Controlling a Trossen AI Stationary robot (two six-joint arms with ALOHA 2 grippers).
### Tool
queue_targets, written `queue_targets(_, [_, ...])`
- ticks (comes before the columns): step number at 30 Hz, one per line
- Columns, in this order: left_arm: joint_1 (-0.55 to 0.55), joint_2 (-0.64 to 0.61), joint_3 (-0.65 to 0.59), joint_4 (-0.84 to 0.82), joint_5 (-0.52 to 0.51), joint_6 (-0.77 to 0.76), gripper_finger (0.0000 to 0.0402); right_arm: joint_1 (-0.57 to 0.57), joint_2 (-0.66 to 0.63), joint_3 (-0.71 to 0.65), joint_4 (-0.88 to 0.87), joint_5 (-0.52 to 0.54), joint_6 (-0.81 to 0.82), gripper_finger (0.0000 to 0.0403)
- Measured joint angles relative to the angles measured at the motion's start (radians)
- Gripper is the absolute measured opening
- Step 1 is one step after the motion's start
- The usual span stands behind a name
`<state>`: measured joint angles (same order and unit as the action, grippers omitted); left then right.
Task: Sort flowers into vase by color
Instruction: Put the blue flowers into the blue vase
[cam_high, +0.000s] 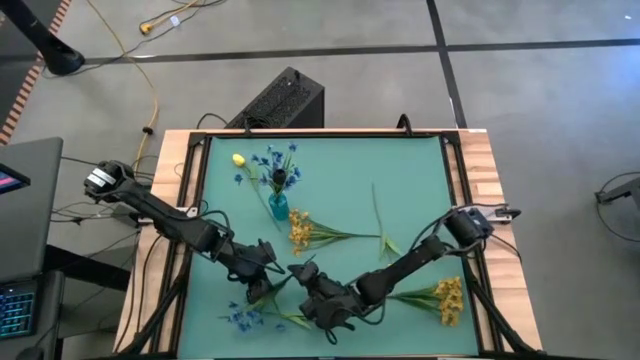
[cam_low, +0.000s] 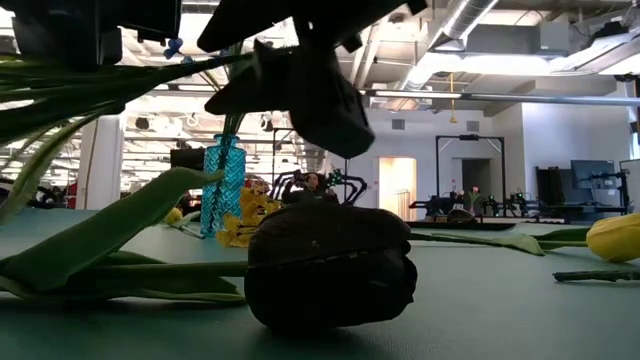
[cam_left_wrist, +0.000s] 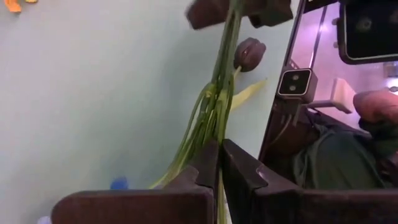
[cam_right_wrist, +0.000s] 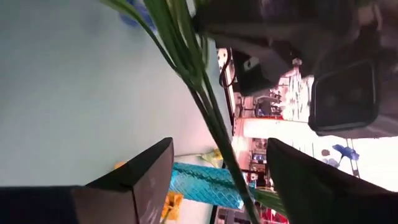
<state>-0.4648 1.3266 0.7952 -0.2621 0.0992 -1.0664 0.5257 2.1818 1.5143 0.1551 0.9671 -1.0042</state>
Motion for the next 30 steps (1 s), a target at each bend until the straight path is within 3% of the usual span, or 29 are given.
queue_targets(6, [0.002, 0.000, 0.000, -0.001, 0.016, -0.001, 0.0000, 0.011, 0.000, 0.000, 0.001, 0.003, 0.001, 0.0224])
queue_targets(16, [0.005, 0.000, 0.000, 0.017, 0.080, 0.045, 0.0000, 0.009, 0.000, -0.001, -0.012, 0.003, 0.008, 0.0036])
queue_targets(22, [0.012, 0.000, 0.000, 0.058, 0.017, 0.227, 0.0017, 0.039, -0.001, -0.001, -0.014, -0.006, 0.112, 0.0032])
queue_targets(30, [0.085, 0.000, 0.037, 0.142, -0.003, 0.536, 0.0130, 0.051, -0.005, -0.001, -0.054, -0.149, 0.264, 0.0032])
